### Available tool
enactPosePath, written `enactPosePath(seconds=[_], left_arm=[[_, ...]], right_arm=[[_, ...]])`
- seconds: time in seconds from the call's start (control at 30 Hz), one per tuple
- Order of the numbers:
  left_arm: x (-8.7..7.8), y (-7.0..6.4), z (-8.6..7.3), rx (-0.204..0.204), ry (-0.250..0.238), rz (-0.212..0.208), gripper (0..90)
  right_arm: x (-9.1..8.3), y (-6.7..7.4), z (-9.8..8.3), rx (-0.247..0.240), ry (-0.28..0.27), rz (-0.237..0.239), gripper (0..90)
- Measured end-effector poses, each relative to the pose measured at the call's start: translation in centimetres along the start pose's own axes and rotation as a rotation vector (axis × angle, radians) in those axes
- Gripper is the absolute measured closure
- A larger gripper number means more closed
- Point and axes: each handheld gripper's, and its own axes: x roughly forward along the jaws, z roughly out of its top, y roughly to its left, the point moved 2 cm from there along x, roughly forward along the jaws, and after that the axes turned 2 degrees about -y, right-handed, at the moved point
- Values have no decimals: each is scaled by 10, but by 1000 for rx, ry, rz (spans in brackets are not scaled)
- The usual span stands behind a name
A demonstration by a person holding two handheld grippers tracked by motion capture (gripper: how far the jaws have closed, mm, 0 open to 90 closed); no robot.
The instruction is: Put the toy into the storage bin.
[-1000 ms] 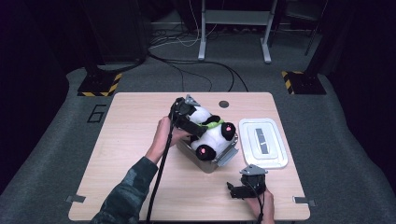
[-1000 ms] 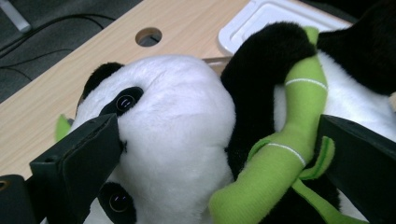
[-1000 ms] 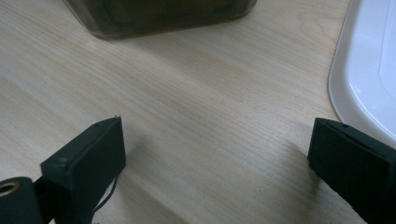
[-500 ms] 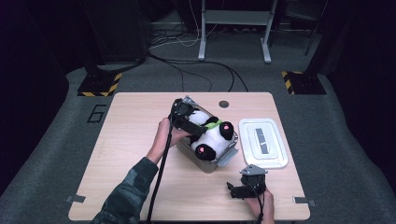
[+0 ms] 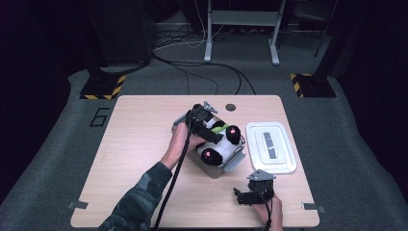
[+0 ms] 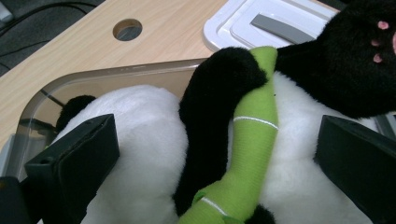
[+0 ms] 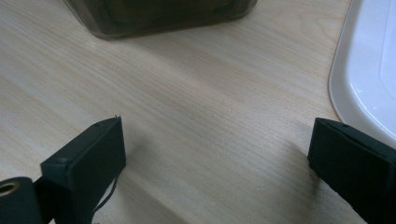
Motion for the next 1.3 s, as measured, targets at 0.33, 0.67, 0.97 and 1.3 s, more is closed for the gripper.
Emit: enactPosePath(seconds=[0.33,0.67,0.97,1.3], left_arm=[[13,-6,-5,30,40,54,1],[-11,-9,-8,5,-10,-5,11],[3,-16,-18,41,63,22,2],[17,-20,-21,67,120,48,2]], right_arm=[[0,0,0,-1,1,1,33],[0,-1,0,-13,3,0,32],[0,0,0,0,0,-2,33],[0,0,0,-1,1,1,32]])
